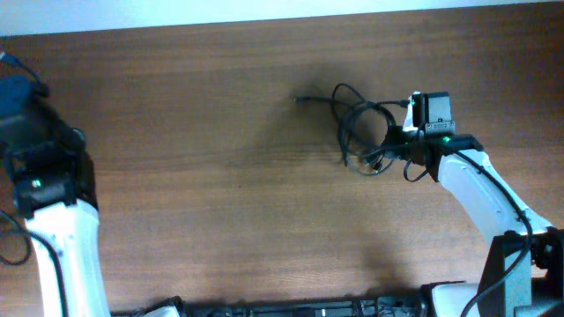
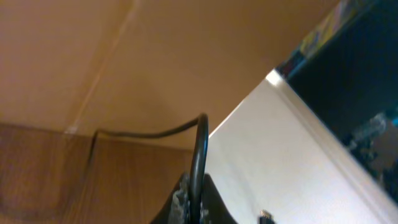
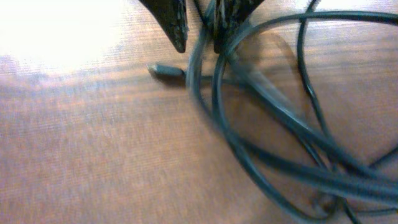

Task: Untangle cables
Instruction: 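Pull one cable leftward with the left gripper, holding the rest with right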

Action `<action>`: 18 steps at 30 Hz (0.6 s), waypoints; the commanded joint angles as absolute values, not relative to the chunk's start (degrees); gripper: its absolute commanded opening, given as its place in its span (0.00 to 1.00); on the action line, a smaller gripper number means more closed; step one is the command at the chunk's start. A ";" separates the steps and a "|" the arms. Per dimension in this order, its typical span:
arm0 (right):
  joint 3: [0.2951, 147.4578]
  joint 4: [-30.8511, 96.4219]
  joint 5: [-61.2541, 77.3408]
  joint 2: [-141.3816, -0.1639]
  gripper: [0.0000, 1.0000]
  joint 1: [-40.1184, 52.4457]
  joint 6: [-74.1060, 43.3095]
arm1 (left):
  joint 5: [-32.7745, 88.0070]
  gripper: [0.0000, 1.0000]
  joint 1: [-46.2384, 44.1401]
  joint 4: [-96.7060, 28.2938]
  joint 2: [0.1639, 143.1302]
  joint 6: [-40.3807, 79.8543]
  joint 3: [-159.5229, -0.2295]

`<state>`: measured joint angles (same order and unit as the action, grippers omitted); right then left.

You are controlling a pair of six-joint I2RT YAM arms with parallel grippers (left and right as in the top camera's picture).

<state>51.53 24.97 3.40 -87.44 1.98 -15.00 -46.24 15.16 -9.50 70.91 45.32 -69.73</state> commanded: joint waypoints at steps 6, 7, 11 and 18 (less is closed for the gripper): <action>51.66 27.38 13.56 -87.48 0.45 3.27 -15.53 | -18.87 0.03 21.52 36.95 94.74 32.67 -72.25; 51.66 27.44 13.50 -87.48 0.50 4.29 -15.51 | -18.85 0.00 21.93 35.07 97.32 29.98 -74.11; 51.66 27.33 12.88 -87.48 0.52 10.28 -15.49 | -36.75 0.00 23.09 22.37 105.97 25.78 -74.37; 52.16 21.52 20.18 -87.35 0.99 12.43 -17.67 | 5.15 0.99 22.33 0.58 111.46 28.91 -78.54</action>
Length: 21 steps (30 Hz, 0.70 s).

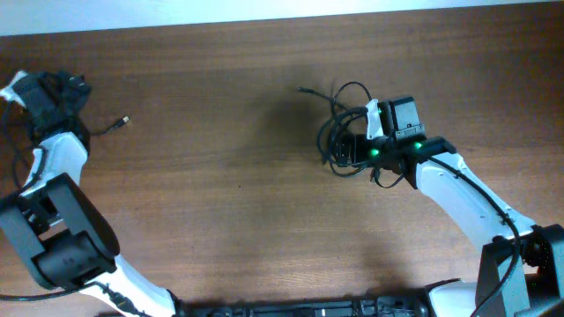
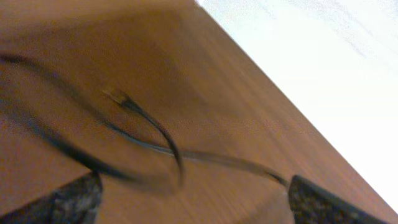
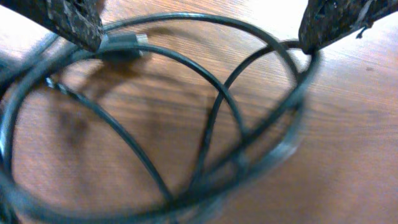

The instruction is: Untangle cables

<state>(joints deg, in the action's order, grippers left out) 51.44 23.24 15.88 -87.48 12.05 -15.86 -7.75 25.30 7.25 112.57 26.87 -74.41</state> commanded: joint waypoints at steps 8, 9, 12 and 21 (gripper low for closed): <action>54.83 24.77 21.58 -70.74 0.99 12.36 -20.47 | 39.44 0.99 15.35 -50.54 110.26 20.99 -108.42; 54.83 25.61 17.47 -68.18 0.99 12.36 -20.49 | 38.96 0.99 12.08 -53.63 110.28 17.54 -108.42; 54.83 35.92 -3.95 -62.11 0.99 11.90 -35.27 | 37.04 0.99 -2.04 -57.91 110.30 8.10 -108.27; 54.81 55.11 -9.67 -56.93 0.99 -7.68 -39.00 | 2.55 0.85 -40.42 -50.30 117.62 -4.86 -108.09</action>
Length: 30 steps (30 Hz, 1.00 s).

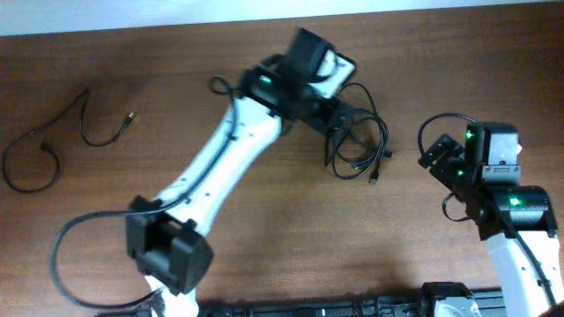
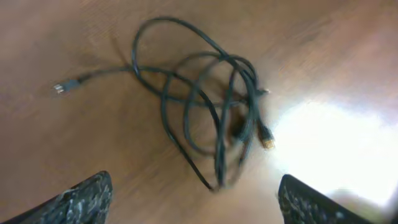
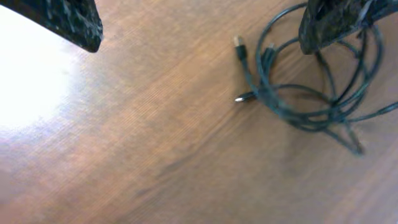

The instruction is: Untangle cables

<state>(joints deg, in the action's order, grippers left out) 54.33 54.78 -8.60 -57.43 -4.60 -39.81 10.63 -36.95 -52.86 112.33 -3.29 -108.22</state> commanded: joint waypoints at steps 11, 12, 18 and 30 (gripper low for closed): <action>54.81 55.27 6.13 -60.66 0.99 -9.39 -38.76 | -0.45 0.00 -42.13 -40.10 123.61 -0.84 -111.68; 54.81 54.70 8.12 -62.50 0.99 -9.32 -36.25 | -0.43 0.00 -41.23 -41.76 121.27 -0.62 -111.72; 54.81 40.66 25.30 -78.11 0.99 -2.50 -23.79 | 0.19 0.00 -35.42 -45.30 104.77 5.80 -111.70; 54.81 15.57 25.23 -91.15 0.99 19.94 -18.20 | -0.54 0.00 -32.08 -40.14 87.61 6.83 -111.70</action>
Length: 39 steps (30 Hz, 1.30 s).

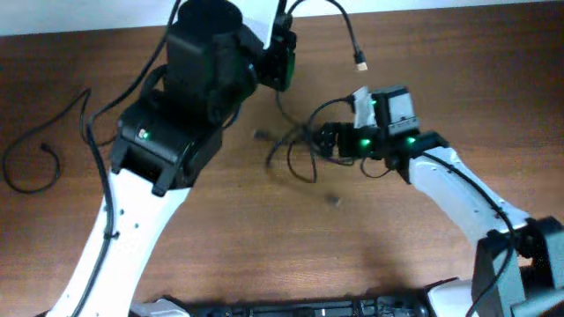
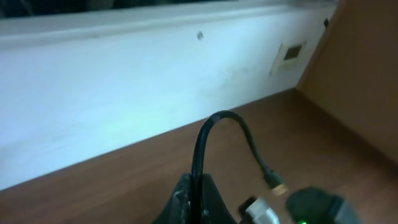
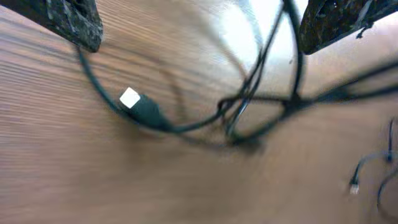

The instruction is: Untangle cables

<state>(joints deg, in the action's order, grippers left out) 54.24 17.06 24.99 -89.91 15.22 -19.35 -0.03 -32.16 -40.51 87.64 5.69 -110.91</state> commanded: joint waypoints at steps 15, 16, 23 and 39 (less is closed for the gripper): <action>54.76 26.70 -0.62 -92.42 0.04 5.21 -27.11 | -17.41 0.00 -19.42 -46.81 87.09 6.85 -111.70; 54.76 27.53 0.30 -92.42 0.04 1.76 -27.97 | -17.41 0.00 -17.10 -47.75 87.09 6.85 -111.70; 54.74 27.90 8.82 -92.44 0.04 -0.67 -32.23 | -17.34 0.00 -8.71 -49.01 87.20 6.92 -111.68; 54.65 5.30 51.24 -92.42 0.99 25.52 -4.27 | -12.88 0.00 -6.22 -52.66 88.07 13.23 -110.19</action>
<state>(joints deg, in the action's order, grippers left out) 54.33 5.67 46.15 -92.44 22.26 -5.74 -13.43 -6.39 -52.80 87.74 12.51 -110.41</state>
